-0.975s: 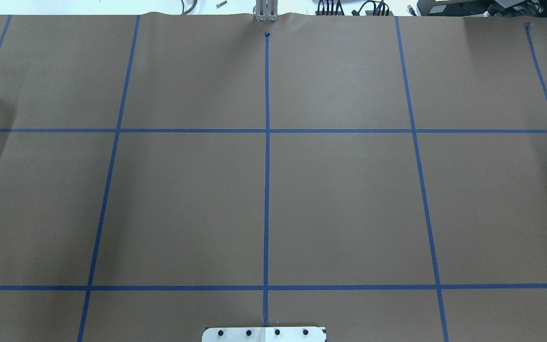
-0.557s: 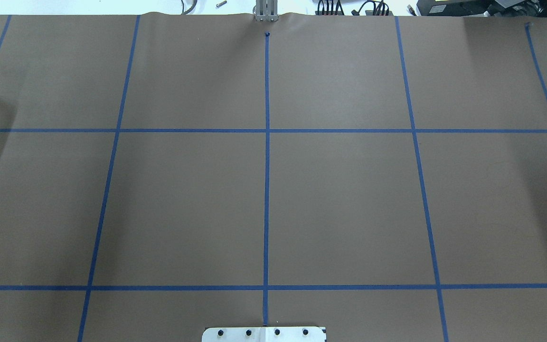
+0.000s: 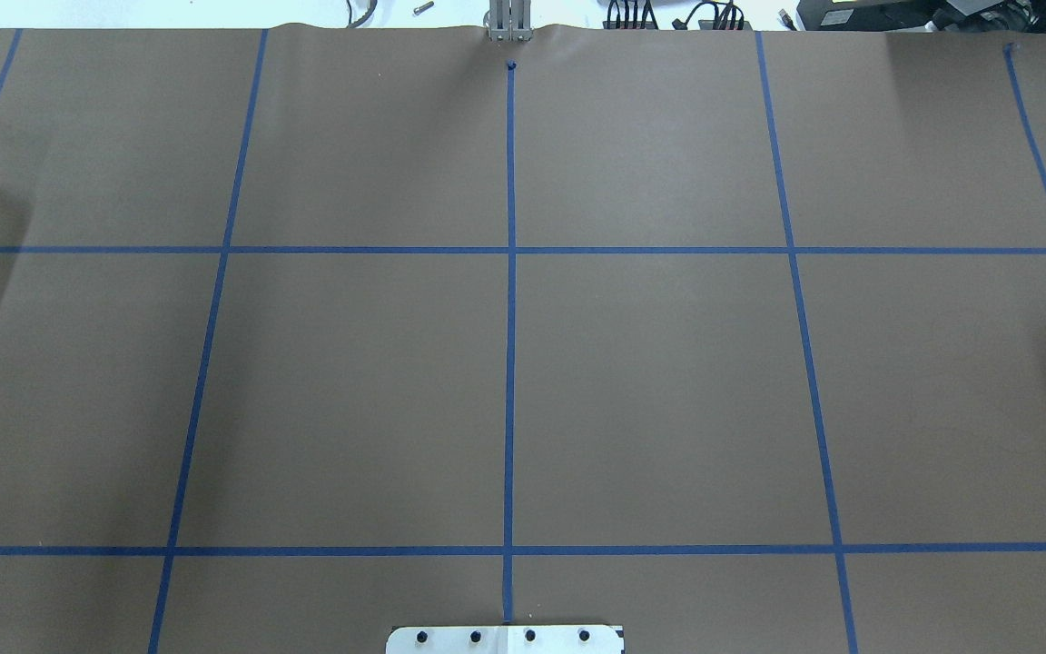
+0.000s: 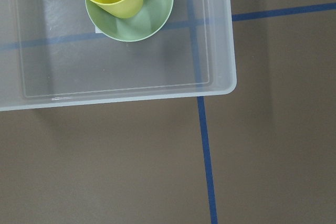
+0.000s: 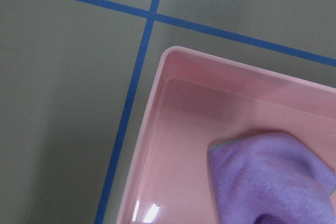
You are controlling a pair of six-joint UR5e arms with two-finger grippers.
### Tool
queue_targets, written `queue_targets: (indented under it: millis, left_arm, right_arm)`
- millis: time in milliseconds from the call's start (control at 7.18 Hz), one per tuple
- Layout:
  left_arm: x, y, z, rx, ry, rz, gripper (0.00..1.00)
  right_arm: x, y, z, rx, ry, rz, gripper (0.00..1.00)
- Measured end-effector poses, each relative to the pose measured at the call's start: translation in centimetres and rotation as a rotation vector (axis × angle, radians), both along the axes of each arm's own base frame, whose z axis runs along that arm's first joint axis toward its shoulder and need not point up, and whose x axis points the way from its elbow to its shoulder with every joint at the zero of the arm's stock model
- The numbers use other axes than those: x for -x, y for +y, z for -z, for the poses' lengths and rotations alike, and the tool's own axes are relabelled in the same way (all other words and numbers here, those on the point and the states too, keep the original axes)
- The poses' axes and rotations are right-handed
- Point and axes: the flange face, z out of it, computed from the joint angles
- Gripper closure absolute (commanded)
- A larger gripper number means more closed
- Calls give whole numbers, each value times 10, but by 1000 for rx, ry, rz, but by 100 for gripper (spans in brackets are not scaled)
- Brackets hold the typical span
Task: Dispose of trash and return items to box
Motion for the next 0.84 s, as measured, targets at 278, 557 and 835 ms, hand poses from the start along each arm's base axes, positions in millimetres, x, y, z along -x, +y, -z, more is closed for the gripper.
queue_targets:
  millis: [278, 557, 835]
  left_arm:
    - [0, 0, 0, 0, 0, 0, 1]
    - [0, 0, 0, 0, 0, 0, 1]
    - [0, 0, 0, 0, 0, 0, 1]
  right_arm:
    - [3, -13, 8, 25, -12, 11, 0]
    - [-2, -22, 35, 98, -13, -2, 0]
    - [-5, -22, 44, 112, -9, -7, 0]
